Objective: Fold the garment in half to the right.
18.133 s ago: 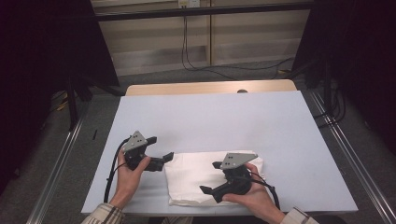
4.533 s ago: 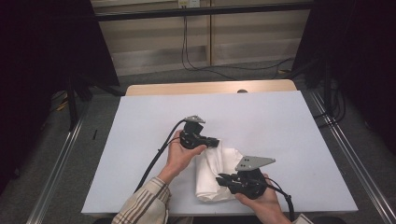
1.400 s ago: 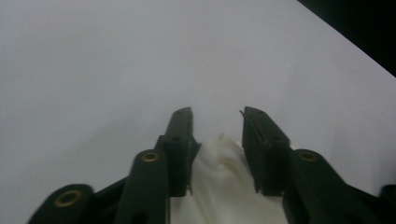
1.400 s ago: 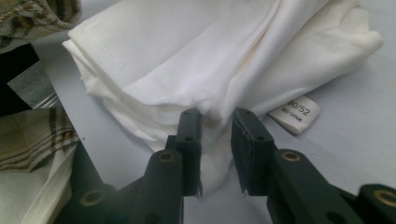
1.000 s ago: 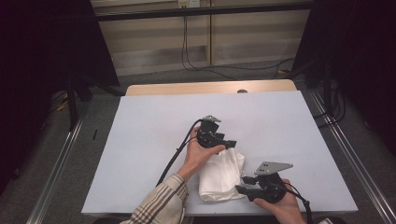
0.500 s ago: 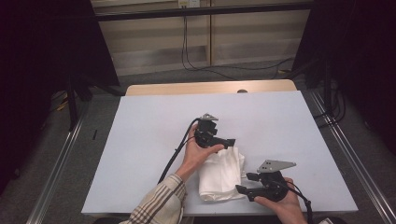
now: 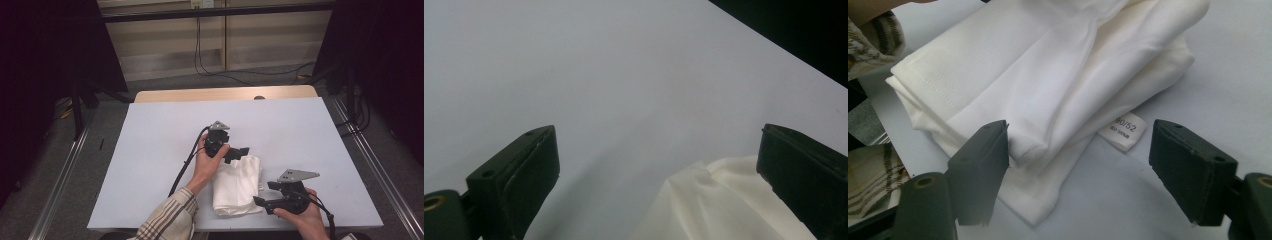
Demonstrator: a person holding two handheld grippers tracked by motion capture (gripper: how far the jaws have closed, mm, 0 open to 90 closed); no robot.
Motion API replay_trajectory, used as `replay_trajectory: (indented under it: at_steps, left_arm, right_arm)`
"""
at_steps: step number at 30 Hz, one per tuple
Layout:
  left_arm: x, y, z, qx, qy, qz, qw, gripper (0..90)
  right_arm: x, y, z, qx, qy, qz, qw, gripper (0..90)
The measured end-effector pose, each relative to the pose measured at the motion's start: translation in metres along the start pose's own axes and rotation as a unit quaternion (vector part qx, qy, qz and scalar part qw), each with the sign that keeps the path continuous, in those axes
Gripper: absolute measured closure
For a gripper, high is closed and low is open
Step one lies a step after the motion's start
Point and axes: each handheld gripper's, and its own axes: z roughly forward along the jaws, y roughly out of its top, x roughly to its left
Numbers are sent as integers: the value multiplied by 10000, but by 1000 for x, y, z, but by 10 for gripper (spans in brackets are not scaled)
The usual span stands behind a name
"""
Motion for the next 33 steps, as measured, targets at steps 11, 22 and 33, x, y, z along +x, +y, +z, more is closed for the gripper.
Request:
replay_trajectory:
  at_steps: [11,22,33]
  left_arm:
    - [0,-4,-18,-324,-2,85,9994,40]
    - [1,-17,-42,-438,151,191,9987,39]
    - [12,-30,-74,-680,522,151,9962,37]
  right_arm:
    - [-6,3,-4,-261,-134,69,9995,137]
    - [-10,5,-5,-320,-395,75,9987,60]
    - [-15,8,-10,-491,-819,69,9954,73]
